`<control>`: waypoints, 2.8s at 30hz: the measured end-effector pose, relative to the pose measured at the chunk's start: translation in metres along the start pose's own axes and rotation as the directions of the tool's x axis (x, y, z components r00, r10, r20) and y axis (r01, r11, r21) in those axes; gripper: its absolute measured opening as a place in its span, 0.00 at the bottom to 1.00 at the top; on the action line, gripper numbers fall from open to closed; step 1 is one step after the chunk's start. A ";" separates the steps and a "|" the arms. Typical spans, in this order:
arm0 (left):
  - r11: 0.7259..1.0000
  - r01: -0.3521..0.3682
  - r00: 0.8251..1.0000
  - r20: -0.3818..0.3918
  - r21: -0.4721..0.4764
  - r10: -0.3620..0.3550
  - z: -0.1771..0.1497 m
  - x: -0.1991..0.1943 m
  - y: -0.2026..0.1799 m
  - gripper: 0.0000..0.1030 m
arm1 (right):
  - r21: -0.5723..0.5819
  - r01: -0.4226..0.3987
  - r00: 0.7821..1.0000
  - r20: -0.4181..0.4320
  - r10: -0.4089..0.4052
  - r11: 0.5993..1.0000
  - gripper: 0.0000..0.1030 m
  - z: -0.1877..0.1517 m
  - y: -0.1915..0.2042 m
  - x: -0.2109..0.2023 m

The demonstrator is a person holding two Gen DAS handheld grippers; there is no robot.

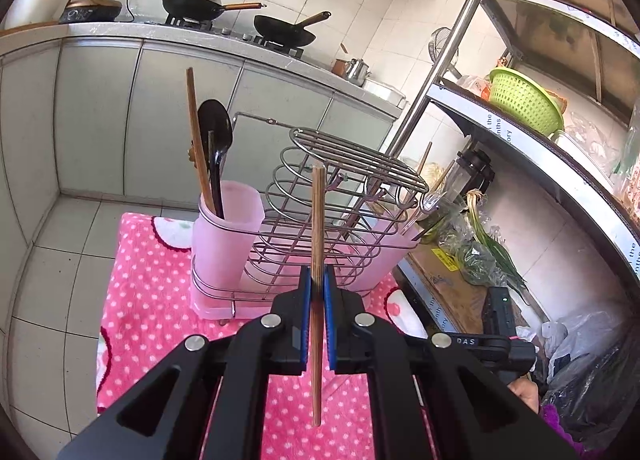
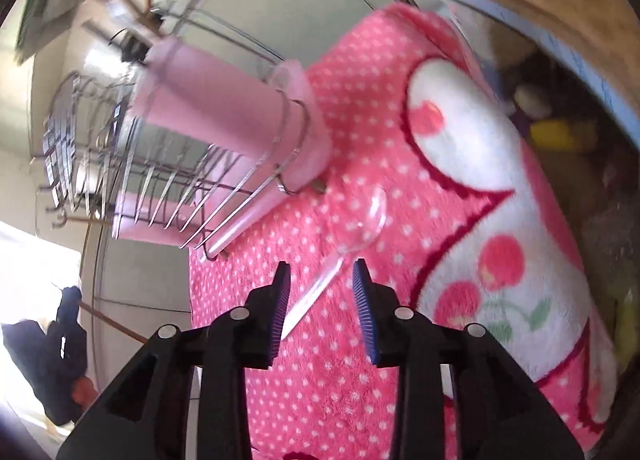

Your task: Organize utensils

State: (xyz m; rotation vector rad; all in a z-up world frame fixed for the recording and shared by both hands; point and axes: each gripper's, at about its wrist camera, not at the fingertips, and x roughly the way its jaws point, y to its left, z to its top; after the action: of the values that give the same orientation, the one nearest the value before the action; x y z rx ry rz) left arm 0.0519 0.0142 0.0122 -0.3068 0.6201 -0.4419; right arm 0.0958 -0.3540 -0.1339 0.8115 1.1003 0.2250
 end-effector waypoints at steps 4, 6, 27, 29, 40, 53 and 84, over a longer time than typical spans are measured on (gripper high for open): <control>1.000 0.016 1.000 -0.008 -0.002 -0.016 -0.003 0.006 0.003 0.05 | 0.038 0.063 0.998 -0.015 -0.063 0.997 0.36 0.010 -0.002 0.013; 1.000 0.018 1.000 -0.009 -0.002 -0.018 -0.004 0.006 0.005 0.05 | 0.043 0.122 0.993 -0.012 -0.121 0.992 0.36 0.017 -0.003 0.022; 0.996 -0.082 0.984 0.158 0.025 0.077 0.028 -0.041 0.003 0.05 | -0.349 0.206 0.933 0.351 -0.077 0.914 0.02 -0.022 0.084 -0.054; 0.995 -0.090 0.977 0.194 0.031 0.083 0.038 -0.052 0.000 0.05 | -0.397 0.210 0.912 0.408 -0.034 0.894 0.02 -0.026 0.102 -0.074; 0.990 -0.137 0.924 0.364 0.018 0.122 0.092 -0.084 -0.007 0.05 | -0.494 0.287 0.742 0.656 0.135 0.821 0.02 0.003 0.176 -0.154; 0.967 -0.252 0.885 0.412 0.029 0.218 0.122 -0.046 0.000 0.05 | -0.482 0.525 0.600 0.794 0.096 0.702 0.02 0.025 0.210 -0.129; 0.960 -0.281 0.944 0.176 -0.014 0.279 0.078 0.054 0.050 0.05 | -0.428 0.454 0.716 0.697 -0.035 0.781 0.03 0.042 0.142 -0.060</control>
State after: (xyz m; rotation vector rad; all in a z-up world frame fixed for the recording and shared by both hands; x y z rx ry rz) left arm 0.1544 0.0423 0.0260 -0.2396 0.4784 -0.1419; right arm 0.1357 -0.3070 0.0134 0.1262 0.3959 0.0095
